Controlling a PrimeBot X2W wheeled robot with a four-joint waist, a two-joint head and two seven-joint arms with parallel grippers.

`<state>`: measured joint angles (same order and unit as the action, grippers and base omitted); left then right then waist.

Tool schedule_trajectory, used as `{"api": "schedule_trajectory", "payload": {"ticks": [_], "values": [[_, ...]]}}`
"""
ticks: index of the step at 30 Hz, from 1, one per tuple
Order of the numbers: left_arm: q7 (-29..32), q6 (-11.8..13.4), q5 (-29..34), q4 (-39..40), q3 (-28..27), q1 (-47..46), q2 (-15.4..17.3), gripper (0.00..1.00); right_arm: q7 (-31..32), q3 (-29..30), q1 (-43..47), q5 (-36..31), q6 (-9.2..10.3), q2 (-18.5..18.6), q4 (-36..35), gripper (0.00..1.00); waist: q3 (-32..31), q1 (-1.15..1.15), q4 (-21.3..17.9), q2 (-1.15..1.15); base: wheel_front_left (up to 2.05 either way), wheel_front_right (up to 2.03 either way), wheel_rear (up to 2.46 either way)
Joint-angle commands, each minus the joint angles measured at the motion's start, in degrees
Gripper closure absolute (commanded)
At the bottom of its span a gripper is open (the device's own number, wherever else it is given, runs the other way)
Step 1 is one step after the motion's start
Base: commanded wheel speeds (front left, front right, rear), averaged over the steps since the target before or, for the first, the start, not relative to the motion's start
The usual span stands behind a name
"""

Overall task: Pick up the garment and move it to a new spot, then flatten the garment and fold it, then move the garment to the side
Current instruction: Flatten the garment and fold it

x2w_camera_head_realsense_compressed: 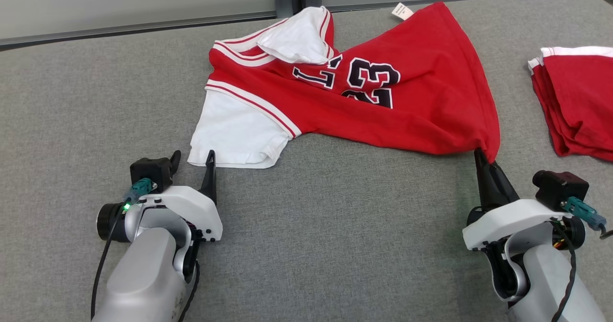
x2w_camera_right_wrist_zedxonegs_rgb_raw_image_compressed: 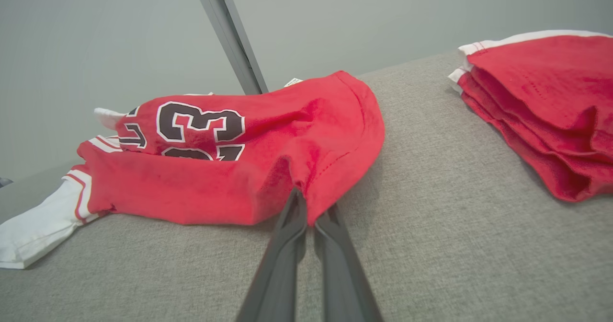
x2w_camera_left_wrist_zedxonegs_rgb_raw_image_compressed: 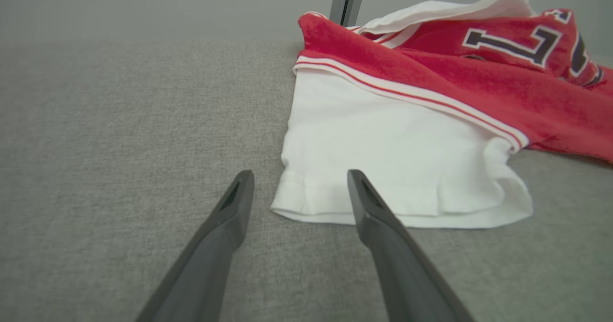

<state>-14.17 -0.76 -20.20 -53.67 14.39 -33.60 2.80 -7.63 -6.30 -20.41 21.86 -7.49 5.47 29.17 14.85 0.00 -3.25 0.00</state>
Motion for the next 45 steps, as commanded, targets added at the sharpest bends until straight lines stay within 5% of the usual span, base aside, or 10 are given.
{"api": "schedule_trajectory", "payload": {"ticks": [1,5,8,10,16,24,29,33,39,45], "values": [[-0.1,0.2,0.0,-1.1,0.0,-1.4,0.3,0.0,-0.2,-0.2,-0.5,0.3,0.0,0.4,-0.2,1.0,0.2,0.0,-0.1,0.0,0.0,0.0,0.0],[0.2,0.2,0.4,-5.6,0.6,-3.7,0.3,0.0,-0.4,-0.6,-0.9,0.8,0.0,0.6,-0.6,1.0,0.7,0.0,-0.1,0.0,0.0,0.0,0.0],[0.7,-2.0,0.3,-8.3,1.6,-4.7,0.2,0.0,-0.6,-0.5,-0.9,0.9,0.0,0.8,-0.7,1.0,0.9,0.0,-0.2,0.0,0.0,0.0,0.0],[1.1,-3.2,-0.1,-9.9,2.1,-5.4,0.2,1.0,-0.6,-0.5,-1.0,0.8,0.0,0.8,-0.7,1.0,1.1,0.0,-0.1,0.0,0.0,0.0,0.0],[0.9,-6.3,-4.9,-11.0,2.5,-5.5,0.3,1.0,-0.8,0.0,-1.2,0.9,0.0,1.5,-0.6,1.0,1.0,0.0,0.7,0.0,0.0,0.0,0.0],[-0.5,-6.7,-12.7,-1.2,10.0,-3.1,0.5,1.0,-1.5,-0.4,-1.8,1.9,0.0,3.0,-1.3,1.0,-0.6,0.0,3.0,0.0,0.0,0.0,0.0],[-1.0,-6.7,-21.7,11.4,14.4,0.1,0.7,1.0,-1.2,-2.1,-2.9,1.8,0.0,5.1,-1.7,1.0,-2.5,0.0,4.5,0.0,0.0,0.0,0.0],[-1.1,-6.7,-30.3,23.7,18.3,0.4,5.1,1.0,-1.0,-4.1,-5.3,4.2,0.0,8.0,-4.1,1.0,-4.2,0.0,5.4,0.0,0.0,0.0,0.0],[-1.1,-6.7,-38.2,39.3,14.1,0.1,8.9,1.0,-1.7,-5.7,-9.8,6.8,0.0,12.1,-8.2,1.0,-7.4,0.0,6.2,0.0,0.0,0.0,0.0],[-1.1,-6.8,-41.9,49.8,7.0,-0.8,8.9,1.0,-1.3,-5.7,-13.5,8.2,0.0,15.2,-13.9,1.0,-10.4,0.0,6.8,0.0,0.0,0.0,0.0]]}}
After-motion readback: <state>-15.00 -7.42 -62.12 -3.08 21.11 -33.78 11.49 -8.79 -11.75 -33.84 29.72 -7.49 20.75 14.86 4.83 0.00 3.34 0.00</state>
